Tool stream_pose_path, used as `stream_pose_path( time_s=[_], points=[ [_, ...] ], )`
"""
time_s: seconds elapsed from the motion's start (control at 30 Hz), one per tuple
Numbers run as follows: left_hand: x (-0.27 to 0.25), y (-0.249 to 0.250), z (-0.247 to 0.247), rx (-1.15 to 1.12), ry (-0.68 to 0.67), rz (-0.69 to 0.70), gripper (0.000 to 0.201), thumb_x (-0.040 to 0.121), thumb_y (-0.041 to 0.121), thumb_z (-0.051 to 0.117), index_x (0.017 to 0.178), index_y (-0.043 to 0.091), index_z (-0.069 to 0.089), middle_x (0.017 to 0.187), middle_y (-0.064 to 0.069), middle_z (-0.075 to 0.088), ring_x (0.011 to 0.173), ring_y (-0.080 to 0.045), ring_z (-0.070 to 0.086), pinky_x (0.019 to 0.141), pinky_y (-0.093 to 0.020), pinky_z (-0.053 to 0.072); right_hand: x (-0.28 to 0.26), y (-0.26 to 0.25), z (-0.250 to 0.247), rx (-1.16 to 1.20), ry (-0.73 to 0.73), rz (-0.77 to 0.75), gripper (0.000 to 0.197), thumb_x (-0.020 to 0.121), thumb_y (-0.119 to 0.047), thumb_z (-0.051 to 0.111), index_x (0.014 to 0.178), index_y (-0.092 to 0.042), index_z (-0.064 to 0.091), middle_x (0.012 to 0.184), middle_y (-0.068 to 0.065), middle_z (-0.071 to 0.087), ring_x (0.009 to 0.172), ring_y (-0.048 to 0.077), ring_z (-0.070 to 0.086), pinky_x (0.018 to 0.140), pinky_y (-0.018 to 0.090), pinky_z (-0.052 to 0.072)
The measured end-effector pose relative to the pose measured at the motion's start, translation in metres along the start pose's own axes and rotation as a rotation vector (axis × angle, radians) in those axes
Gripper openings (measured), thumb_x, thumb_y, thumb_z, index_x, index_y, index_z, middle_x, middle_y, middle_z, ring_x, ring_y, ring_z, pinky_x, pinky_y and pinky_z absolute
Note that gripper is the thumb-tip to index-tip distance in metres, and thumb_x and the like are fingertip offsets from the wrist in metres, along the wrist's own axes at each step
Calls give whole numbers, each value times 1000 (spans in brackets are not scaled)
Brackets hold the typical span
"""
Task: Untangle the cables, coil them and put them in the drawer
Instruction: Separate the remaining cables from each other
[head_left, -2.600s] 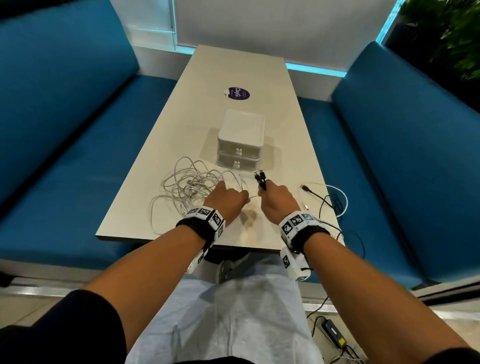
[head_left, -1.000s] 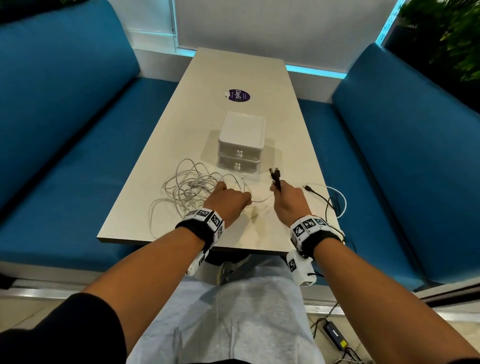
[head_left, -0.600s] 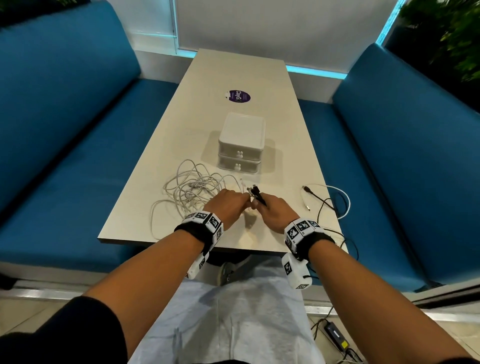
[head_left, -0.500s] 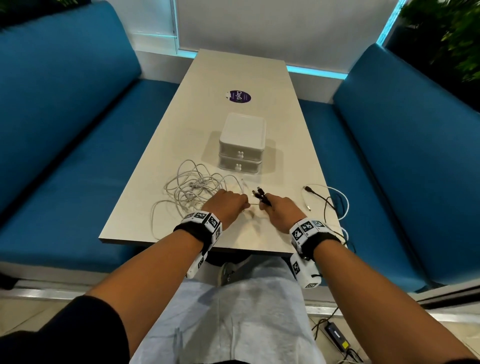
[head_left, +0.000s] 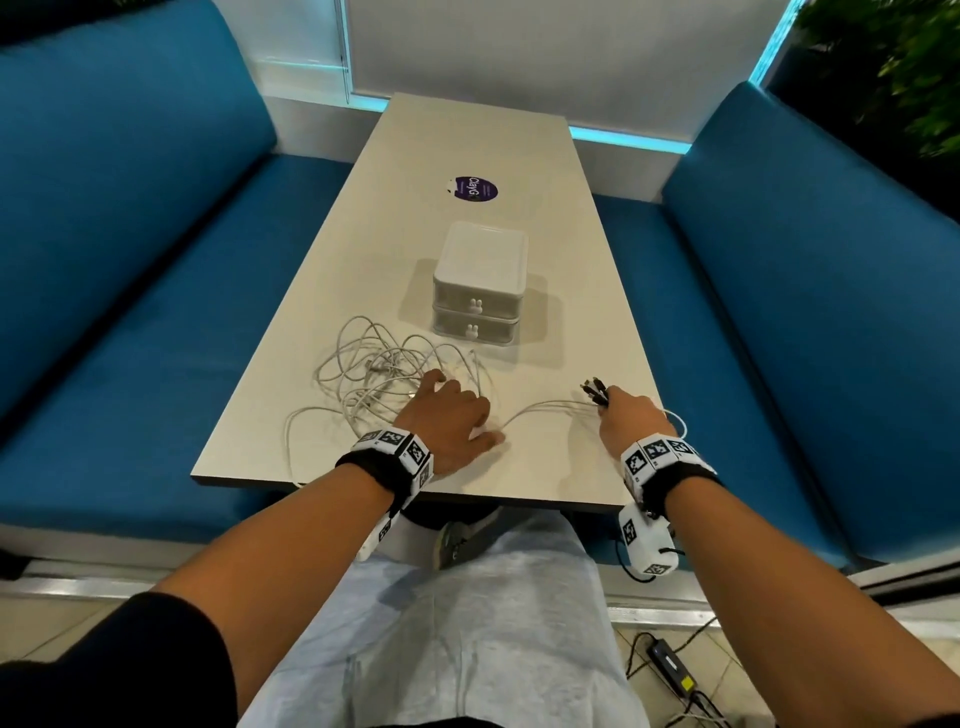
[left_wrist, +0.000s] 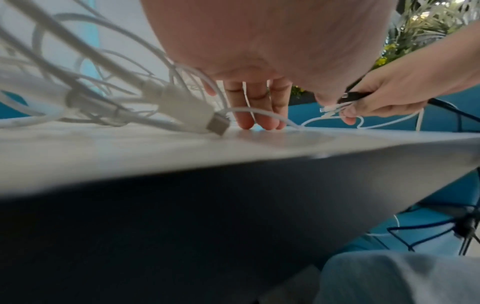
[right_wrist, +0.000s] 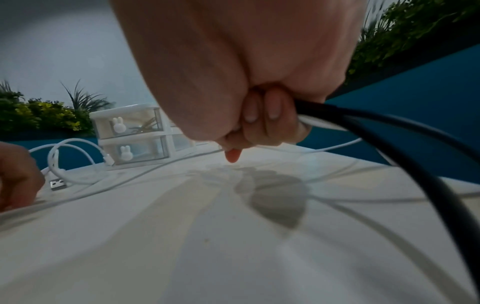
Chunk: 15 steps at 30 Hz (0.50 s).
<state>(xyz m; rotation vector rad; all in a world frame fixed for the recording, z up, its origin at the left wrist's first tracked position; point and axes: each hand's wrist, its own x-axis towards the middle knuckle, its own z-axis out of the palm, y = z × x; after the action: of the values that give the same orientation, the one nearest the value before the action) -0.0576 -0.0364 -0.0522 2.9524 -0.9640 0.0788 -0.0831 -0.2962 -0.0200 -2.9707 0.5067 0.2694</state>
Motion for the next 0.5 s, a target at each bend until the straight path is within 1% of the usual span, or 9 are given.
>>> stream_pose_path(
  time_s=[0.03,0.1,0.13,0.2,0.27,0.33,0.4,0.47,0.5],
  points=[
    [-1,-1,-1,34,-16,27,37,96,56,39,93,24,58,90,5,65,99,-20,52,110,-46,20,0,-2,0,5,-4,7,16,101,-23,40,107,-12,50,89,10,56,79,30,56,66,35,42],
    [1,-1,-3,98,-46,60,26,99,42,42,101,22,59,95,2,68,102,-24,54,108,-45,22,-1,-6,-1,28,4,16,17,100,-20,40,110,-11,52,96,13,60,83,32,58,69,36,44],
    [3,0,-4,120,-50,65,23,100,36,43,103,20,59,96,0,69,102,-26,54,105,-45,23,-1,-8,-2,47,22,16,18,99,-18,40,111,-10,52,100,14,62,87,34,60,72,38,46],
    [5,4,-5,151,-55,58,18,100,29,43,101,18,58,93,-3,69,98,-28,55,99,-43,26,-1,-14,-4,104,78,8,21,99,-15,38,115,-10,51,102,16,62,90,36,61,77,42,49],
    [7,7,-5,162,-70,44,15,100,25,44,101,16,56,91,-4,69,95,-29,56,96,-43,28,-2,-20,-6,187,129,-17,23,99,-15,36,117,-9,48,101,18,60,87,38,59,73,43,48],
    [9,10,-4,164,-97,42,12,100,22,44,101,16,54,90,-4,68,93,-30,58,96,-43,30,-4,-24,-9,252,174,-23,22,101,-16,33,118,-8,45,99,20,59,81,37,55,69,42,45],
    [11,11,-5,142,-123,47,5,97,16,44,94,18,47,85,-5,67,83,-31,60,98,-43,30,-4,-29,-11,329,207,-41,24,103,-21,33,119,-9,46,96,20,59,78,37,55,68,43,47],
    [13,13,-7,73,-156,46,12,94,8,42,91,19,39,81,-6,63,75,-31,60,101,-43,34,-5,-35,-14,434,189,-123,27,104,-26,34,118,-11,51,97,19,63,78,38,59,70,43,51],
    [14,15,-9,36,-174,39,13,94,6,41,93,18,39,82,-7,61,74,-32,59,97,-43,39,-6,-39,-14,477,160,-195,27,103,-26,36,118,-13,55,99,17,65,78,36,61,70,41,52]
  ],
)
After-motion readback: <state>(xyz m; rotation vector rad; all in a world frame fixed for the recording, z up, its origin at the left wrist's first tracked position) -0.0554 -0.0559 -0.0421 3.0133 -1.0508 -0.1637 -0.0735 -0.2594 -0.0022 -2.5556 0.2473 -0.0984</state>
